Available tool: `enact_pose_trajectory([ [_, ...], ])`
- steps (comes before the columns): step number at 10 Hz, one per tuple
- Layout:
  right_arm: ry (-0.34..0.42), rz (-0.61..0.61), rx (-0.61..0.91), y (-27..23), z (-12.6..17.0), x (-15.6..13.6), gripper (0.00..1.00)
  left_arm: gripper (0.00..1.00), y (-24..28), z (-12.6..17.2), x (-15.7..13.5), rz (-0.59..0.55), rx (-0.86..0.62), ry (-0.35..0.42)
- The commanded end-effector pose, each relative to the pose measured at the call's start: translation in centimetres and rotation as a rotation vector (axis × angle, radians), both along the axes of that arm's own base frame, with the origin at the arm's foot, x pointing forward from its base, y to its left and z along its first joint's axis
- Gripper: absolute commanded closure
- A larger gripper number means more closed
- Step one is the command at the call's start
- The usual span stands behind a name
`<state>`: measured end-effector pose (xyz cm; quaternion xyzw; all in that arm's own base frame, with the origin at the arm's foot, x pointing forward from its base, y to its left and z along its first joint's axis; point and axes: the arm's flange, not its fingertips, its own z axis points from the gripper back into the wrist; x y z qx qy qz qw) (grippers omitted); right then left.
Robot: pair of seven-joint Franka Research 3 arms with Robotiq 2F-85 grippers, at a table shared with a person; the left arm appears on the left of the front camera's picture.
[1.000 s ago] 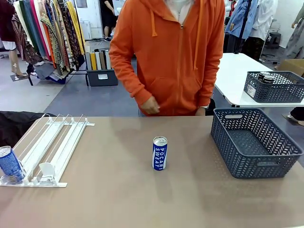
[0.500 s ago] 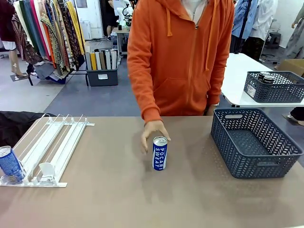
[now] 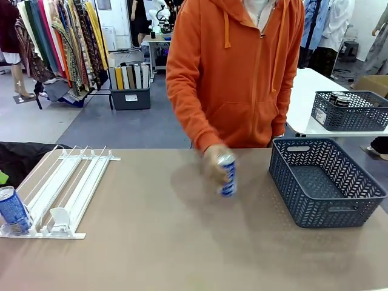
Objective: Retrieve and store the cans from the dispenser.
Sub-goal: Pick up one can from the Automatic Can Dispenser and place it in the middle of the table.
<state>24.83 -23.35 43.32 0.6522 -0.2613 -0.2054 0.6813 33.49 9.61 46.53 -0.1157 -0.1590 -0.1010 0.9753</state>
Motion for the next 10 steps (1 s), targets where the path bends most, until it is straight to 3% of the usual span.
enact_pose_trajectory([
  [1, -0.017, -0.006, 0.013, -0.1, 0.4, 0.1, 0.0, 0.0, -1.7, -3.3, -0.3, 0.02, 0.019, 0.045],
  [5, -0.017, -0.006, 0.013, -0.1, 0.4, 0.1, 0.0, 0.0, -2.5, -6.4, 0.0, 0.03, 0.09, 0.109],
  [10, -0.017, -0.006, 0.013, -0.1, 0.4, 0.1, 0.0, 0.0, -2.9, -7.5, -0.3, 0.026, 0.153, 0.145],
])
